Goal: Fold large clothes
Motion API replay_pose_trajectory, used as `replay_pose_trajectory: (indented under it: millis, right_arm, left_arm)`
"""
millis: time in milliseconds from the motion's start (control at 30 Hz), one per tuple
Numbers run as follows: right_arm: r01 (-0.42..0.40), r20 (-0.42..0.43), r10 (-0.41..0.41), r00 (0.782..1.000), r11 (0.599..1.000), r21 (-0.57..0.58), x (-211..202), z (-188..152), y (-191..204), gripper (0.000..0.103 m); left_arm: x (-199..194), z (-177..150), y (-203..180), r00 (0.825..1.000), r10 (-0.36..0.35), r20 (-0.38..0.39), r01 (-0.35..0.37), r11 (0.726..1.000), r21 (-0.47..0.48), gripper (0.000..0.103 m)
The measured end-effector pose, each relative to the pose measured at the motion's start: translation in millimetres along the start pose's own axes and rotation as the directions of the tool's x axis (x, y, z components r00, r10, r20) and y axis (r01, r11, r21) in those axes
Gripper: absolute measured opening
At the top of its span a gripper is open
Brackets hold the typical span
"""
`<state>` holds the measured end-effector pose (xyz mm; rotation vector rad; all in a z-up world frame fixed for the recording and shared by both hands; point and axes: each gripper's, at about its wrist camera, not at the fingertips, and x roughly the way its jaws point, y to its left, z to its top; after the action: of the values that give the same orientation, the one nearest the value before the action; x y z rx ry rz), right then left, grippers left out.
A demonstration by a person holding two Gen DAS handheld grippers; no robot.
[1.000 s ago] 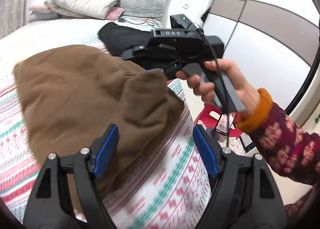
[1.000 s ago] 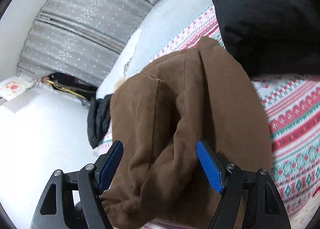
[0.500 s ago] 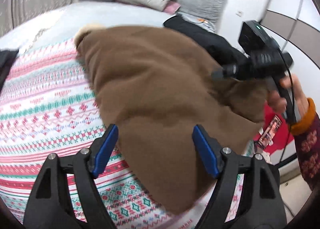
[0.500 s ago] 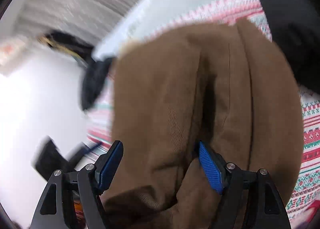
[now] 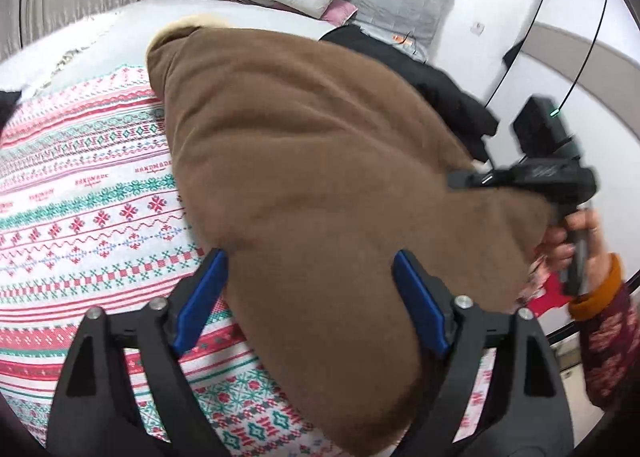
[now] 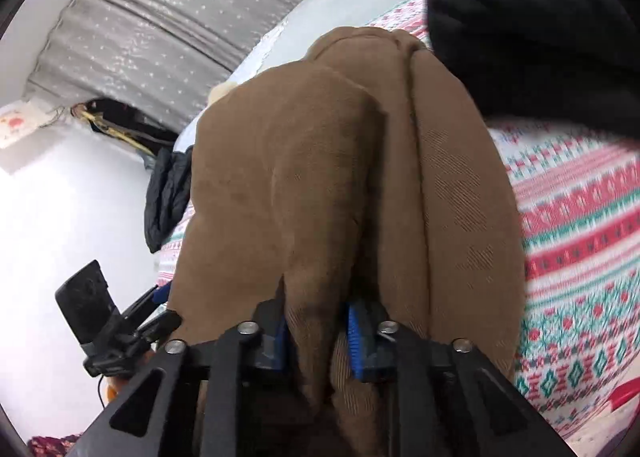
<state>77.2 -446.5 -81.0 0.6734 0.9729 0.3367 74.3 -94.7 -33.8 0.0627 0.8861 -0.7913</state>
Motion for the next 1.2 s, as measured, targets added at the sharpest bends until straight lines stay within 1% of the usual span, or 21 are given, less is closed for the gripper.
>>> replay_pose_trajectory:
  millis: [33, 167, 200, 267, 367, 433, 467, 500, 533, 567, 633, 700, 767, 833, 933, 967, 1033, 1067, 1100, 1167, 1200]
  right_arm:
    - [-0.014, 0.018, 0.013, 1.0, 1.0, 0.001, -6, -1, 0, 0.034]
    - [0.011, 0.087, -0.011, 0.996, 1.0, 0.004, -34, 13, 2, 0.072]
    - [0.013, 0.091, -0.014, 0.996, 1.0, 0.02, -37, 20, 0, 0.074]
    - [-0.007, 0.053, 0.005, 0.999, 0.999, 0.035, -25, 27, 2, 0.078]
    - [-0.057, -0.066, 0.062, 0.996, 0.996, 0.071, 13, 38, -2, 0.079]
    - [-0.048, -0.111, 0.054, 0.992, 0.998, 0.049, 39, 42, 3, 0.076]
    - [-0.032, -0.105, 0.034, 0.994, 0.999, 0.019, 47, 44, 9, 0.055]
    - [-0.046, -0.099, 0.044, 0.994, 0.999, -0.011, 52, 46, 18, 0.037]
    - [-0.062, -0.086, 0.06, 0.994, 0.998, -0.021, 50, 50, 25, 0.026]
    - [-0.05, -0.058, 0.047, 0.997, 0.997, -0.051, 46, 54, 39, 0.021]
    - [-0.031, -0.011, 0.03, 1.0, 0.993, -0.115, 30, 61, 64, 0.018]
    - [-0.05, 0.032, 0.055, 0.998, 0.986, -0.159, 4, 67, 83, 0.016]
    - [-0.053, 0.069, 0.068, 0.995, 0.978, -0.203, -23, 69, 93, 0.016]
    - [-0.042, 0.095, 0.062, 0.994, 0.979, -0.198, -37, 67, 83, 0.016]
    - [-0.019, 0.102, 0.031, 0.994, 0.993, -0.115, -31, 62, 46, 0.016]
    - [-0.015, 0.092, 0.021, 0.996, 0.997, -0.072, -29, 58, 22, 0.017]
    - [0.017, 0.058, -0.018, 0.998, 1.0, 0.02, -13, 46, -23, 0.021]
    - [0.012, 0.051, -0.014, 0.999, 0.999, 0.047, -9, 40, -39, 0.028]
    - [-0.029, 0.056, 0.025, 0.998, 0.997, 0.066, -4, 34, -51, 0.031]
    - [-0.083, 0.077, 0.077, 0.994, 0.993, 0.078, -1, 32, -53, 0.038]
    - [-0.075, 0.074, 0.071, 0.995, 0.995, 0.059, -2, 33, -49, 0.041]
  left_arm:
    - [1, 0, 0, 1.0, 0.007, -0.002, -0.007, 1.0, -0.005, 0.086]
    - [0, 1, 9, 1.0, -0.019, -0.009, 0.018, 0.999, -0.05, 0.086]
    - [2, 0, 11, 1.0, -0.02, -0.007, 0.019, 0.998, -0.053, 0.086]
    - [-1, -1, 10, 1.0, -0.019, -0.003, 0.018, 0.998, -0.06, 0.087]
    - [-2, -2, 9, 1.0, -0.011, -0.006, 0.011, 0.998, -0.058, 0.087]
    - [-1, -1, 10, 1.0, -0.007, -0.016, 0.006, 0.998, -0.063, 0.087]
    - [-1, 0, 12, 1.0, -0.009, -0.021, 0.007, 0.997, -0.072, 0.087]
    - [-1, 1, 15, 1.0, -0.012, -0.026, 0.01, 0.996, -0.087, 0.087]
    - [0, 2, 18, 0.999, -0.013, -0.03, 0.01, 0.995, -0.098, 0.087]
    - [-1, 4, 21, 0.999, -0.021, -0.034, 0.017, 0.993, -0.117, 0.087]
    - [-5, 10, 22, 0.999, -0.035, -0.031, 0.03, 0.99, -0.14, 0.087]
    - [-17, 21, 15, 0.999, -0.039, 0.007, 0.039, 0.992, -0.117, 0.087]
    - [-25, 29, 5, 0.999, -0.02, 0.028, 0.022, 0.997, -0.072, 0.087]
    - [-29, 36, -7, 0.999, -0.009, 0.035, 0.01, 1.0, -0.021, 0.087]
    - [-19, 40, -10, 1.0, -0.008, 0.011, 0.008, 1.0, -0.002, 0.088]
    - [-9, 41, -6, 1.0, -0.021, -0.015, 0.021, 1.0, -0.017, 0.088]
    - [8, 43, 4, 0.993, -0.104, -0.054, 0.1, 0.992, -0.084, 0.092]
    - [20, 43, 14, 0.983, -0.166, -0.075, 0.154, 0.976, -0.153, 0.092]
    - [31, 44, 25, 0.972, -0.214, -0.095, 0.188, 0.956, -0.225, 0.092]
    - [44, 44, 38, 0.955, -0.279, -0.101, 0.238, 0.923, -0.303, 0.092]
    - [50, 44, 44, 0.948, -0.304, -0.099, 0.256, 0.908, -0.332, 0.095]
